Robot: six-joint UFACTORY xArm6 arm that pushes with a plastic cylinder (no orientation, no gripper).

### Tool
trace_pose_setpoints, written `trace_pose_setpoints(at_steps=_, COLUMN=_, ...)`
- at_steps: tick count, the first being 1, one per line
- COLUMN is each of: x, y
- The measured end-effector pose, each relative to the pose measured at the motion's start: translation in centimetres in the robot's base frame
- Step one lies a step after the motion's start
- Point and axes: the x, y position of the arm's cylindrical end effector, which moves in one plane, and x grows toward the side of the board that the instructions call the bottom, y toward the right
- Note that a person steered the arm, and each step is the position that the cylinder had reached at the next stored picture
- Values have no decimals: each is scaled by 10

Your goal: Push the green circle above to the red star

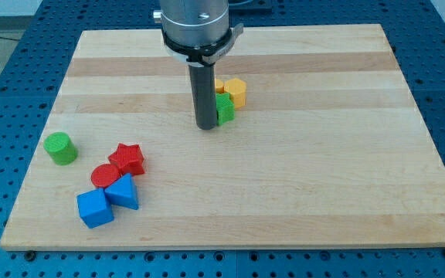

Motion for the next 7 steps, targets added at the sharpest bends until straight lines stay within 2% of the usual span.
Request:
trace_pose_setpoints(at_steps=2, x=24, y=-18)
trace_pose_setpoints(at_steps=4, x=-8, y=-125)
trace_pose_setpoints(at_steps=5, x=-9, y=-217)
trace_pose_setpoints(at_steps=6, x=-9, y=-263)
trace_pose_setpoints(at_steps=7, x=17, y=-262)
